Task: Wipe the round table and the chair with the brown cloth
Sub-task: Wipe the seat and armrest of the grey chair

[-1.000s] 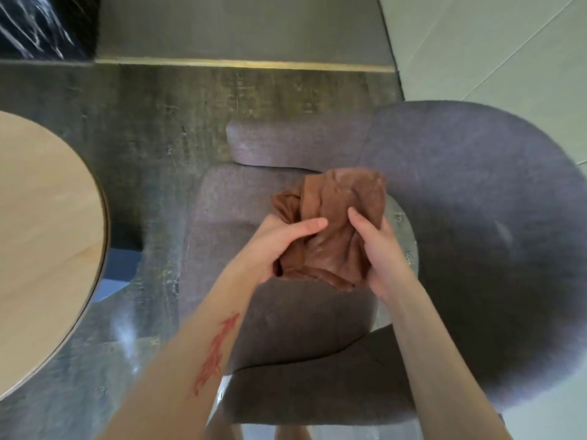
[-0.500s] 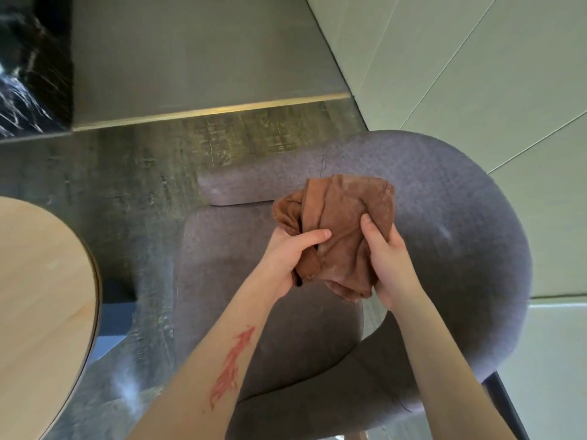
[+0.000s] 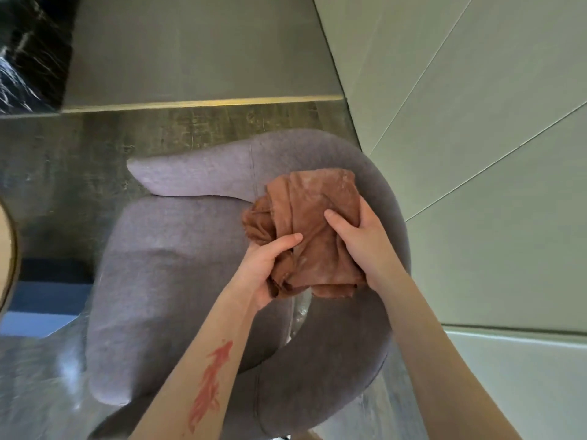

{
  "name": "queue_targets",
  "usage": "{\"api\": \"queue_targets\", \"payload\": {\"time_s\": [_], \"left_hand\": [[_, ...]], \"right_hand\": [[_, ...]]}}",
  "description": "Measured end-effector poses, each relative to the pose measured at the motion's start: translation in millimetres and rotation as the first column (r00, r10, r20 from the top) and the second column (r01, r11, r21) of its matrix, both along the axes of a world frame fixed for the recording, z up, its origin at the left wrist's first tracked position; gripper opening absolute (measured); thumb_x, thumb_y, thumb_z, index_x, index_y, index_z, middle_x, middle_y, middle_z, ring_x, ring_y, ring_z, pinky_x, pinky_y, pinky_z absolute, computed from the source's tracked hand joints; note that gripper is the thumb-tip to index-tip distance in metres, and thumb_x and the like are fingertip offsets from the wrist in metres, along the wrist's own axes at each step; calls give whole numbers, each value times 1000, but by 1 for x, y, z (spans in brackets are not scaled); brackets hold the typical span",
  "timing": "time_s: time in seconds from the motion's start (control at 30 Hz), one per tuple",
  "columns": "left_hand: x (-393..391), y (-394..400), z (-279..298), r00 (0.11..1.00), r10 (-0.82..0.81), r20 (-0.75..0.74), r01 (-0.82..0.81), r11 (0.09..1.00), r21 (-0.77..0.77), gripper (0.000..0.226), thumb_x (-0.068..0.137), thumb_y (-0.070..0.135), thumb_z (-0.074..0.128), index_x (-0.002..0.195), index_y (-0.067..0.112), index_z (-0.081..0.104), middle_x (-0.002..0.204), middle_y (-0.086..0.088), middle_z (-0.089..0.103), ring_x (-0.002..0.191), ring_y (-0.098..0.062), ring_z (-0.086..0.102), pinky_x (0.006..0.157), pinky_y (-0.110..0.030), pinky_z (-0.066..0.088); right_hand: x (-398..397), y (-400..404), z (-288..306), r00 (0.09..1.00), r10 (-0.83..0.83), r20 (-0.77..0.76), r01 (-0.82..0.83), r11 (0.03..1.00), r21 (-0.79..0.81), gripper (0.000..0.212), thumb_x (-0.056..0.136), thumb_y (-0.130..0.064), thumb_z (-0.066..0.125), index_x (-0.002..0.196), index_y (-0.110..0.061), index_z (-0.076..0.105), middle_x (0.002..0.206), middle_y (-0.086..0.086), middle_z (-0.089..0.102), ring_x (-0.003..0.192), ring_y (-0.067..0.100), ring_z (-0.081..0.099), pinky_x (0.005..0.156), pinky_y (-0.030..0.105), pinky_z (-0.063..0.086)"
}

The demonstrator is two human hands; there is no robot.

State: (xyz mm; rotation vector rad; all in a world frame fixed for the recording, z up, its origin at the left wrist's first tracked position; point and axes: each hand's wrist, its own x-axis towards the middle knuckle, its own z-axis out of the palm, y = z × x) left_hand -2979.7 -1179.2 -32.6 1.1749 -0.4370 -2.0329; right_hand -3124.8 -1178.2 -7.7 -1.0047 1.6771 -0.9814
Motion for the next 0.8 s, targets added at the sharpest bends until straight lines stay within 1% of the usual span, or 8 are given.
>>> {"api": "queue_targets", "payload": {"time_s": [0.13,0.27,0.33,0.37,0.47,0.63,0.73,0.8], "left_hand": [[-14,4,9,986,163,37,-161,985,-59,36,80,2,60,114,13,61,86,-3,77,77,-20,73,56,-34,57],[0,-3,15,899,382,216,-356,922,-152,25,79,-1,62,95,17,66,87,-4,76,80,-20,72,64,-37,58],[7,-9,8,805,440,398,-366,896,-250,22,78,0,65,83,22,66,92,-2,74,83,-14,70,73,-34,57],[6,-10,2,757,450,473,-345,891,-296,24,77,1,66,73,25,66,83,5,75,76,-7,69,70,-29,57],[-19,-13,-17,712,360,603,-194,926,-324,34,74,0,66,53,24,57,59,6,65,66,-20,67,61,-31,54],[-83,-3,-40,673,225,705,158,887,-434,9,72,-9,61,80,-10,64,82,-28,69,84,-32,65,62,-23,38],[-75,9,-58,674,143,725,453,695,-559,33,72,-9,52,104,-7,62,109,-26,65,109,-32,59,86,-15,39],[-59,23,-74,658,46,752,609,555,-567,26,79,-3,52,103,-2,60,124,-22,60,122,-27,50,102,-25,37]], "right_hand": [[-16,-17,12,932,175,-318,-188,982,-8,43,87,-28,58,126,-14,48,121,5,60,111,21,55,92,22,38],[-41,-31,29,779,-24,-626,-188,944,-271,36,89,-22,55,123,-10,52,115,10,56,108,25,52,92,23,32],[-55,-38,21,705,44,-707,-206,967,-146,43,90,-25,53,129,-9,45,132,18,47,124,32,40,102,32,26],[-59,-40,16,741,124,-660,-201,979,-41,46,92,-26,50,134,-9,41,138,17,44,128,33,37,105,35,26],[-61,-44,3,871,169,-461,-146,986,85,45,97,-31,36,139,-13,34,143,11,44,130,27,41,104,32,30],[-64,-46,0,886,129,-446,-134,991,21,39,99,-25,33,134,-10,42,138,11,49,126,25,44,106,34,32],[-63,-45,0,870,129,-476,-144,990,6,37,99,-23,32,132,-9,44,134,12,52,122,25,46,97,28,32],[-63,-45,1,870,134,-474,-142,990,19,38,99,-25,31,133,-10,42,134,12,51,123,25,46,98,29,33]]}}
